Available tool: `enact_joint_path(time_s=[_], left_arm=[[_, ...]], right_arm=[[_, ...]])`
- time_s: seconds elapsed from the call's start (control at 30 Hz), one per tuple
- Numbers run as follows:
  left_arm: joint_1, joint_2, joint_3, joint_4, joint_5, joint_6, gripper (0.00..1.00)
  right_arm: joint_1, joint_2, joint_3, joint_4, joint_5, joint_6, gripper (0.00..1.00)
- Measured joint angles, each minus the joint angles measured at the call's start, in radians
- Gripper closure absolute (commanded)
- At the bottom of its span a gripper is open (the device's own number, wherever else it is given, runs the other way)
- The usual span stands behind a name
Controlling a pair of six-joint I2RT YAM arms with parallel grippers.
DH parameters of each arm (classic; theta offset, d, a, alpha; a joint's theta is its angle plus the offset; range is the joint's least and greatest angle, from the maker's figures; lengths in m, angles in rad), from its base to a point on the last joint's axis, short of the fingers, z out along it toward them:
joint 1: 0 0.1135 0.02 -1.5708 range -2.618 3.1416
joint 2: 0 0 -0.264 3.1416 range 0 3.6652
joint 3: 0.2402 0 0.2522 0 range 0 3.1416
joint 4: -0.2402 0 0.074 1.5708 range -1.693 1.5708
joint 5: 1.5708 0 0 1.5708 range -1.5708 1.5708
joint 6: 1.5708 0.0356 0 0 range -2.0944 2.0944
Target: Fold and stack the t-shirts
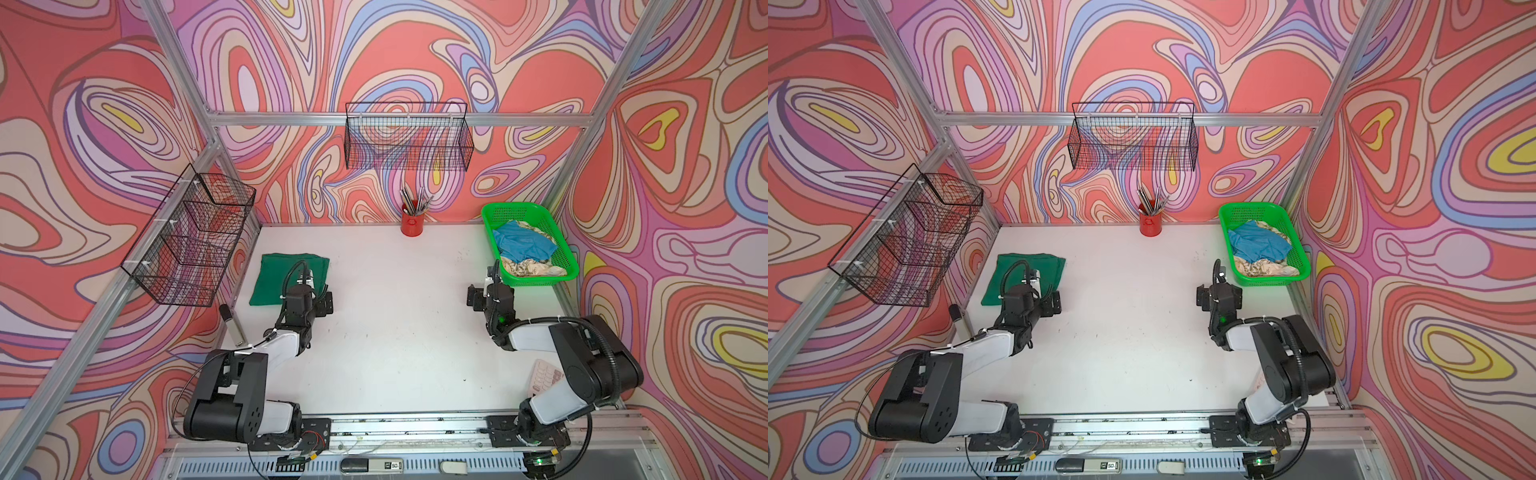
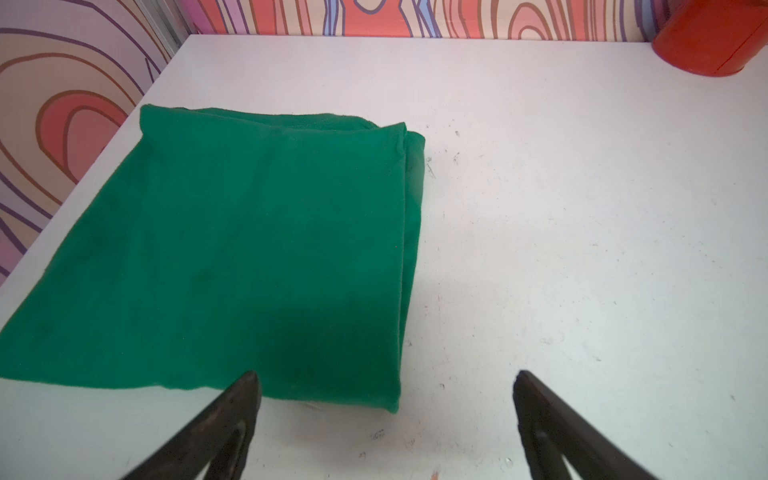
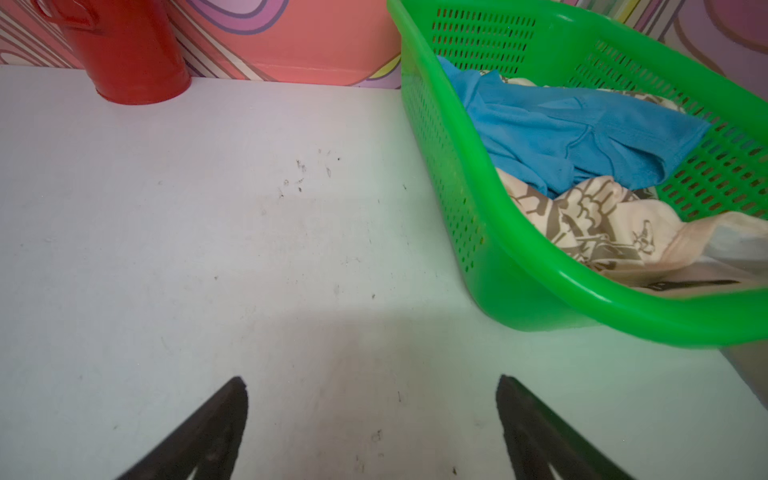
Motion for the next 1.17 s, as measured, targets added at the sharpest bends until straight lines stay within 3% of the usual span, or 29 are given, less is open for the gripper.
enact_joint_path(time_s=[0.23, 0.43, 0.6, 1.17], left_arm=[[-0.001, -0.055, -0.083, 0.117, -0.085, 0.049, 0.05], [0.001, 0.073, -0.083, 0.298, -0.121, 0.082, 0.05], [0.010, 0.165, -0.099, 0.387, -0.132, 0.082, 0.04], [0.034, 0.166, -0.098, 0.422, -0.130, 0.074, 0.04]], right_arm=[[-0.044, 0.040, -0.059, 0.285, -0.006, -0.038, 0.02], [-0.085, 0.100, -0.128, 0.467, -0.043, -0.032, 0.02], [-0.090, 0.117, -0.130, 0.491, -0.049, -0.027, 0.02], [-0.091, 0.117, -0.108, 0.493, -0.035, -0.011, 0.02]])
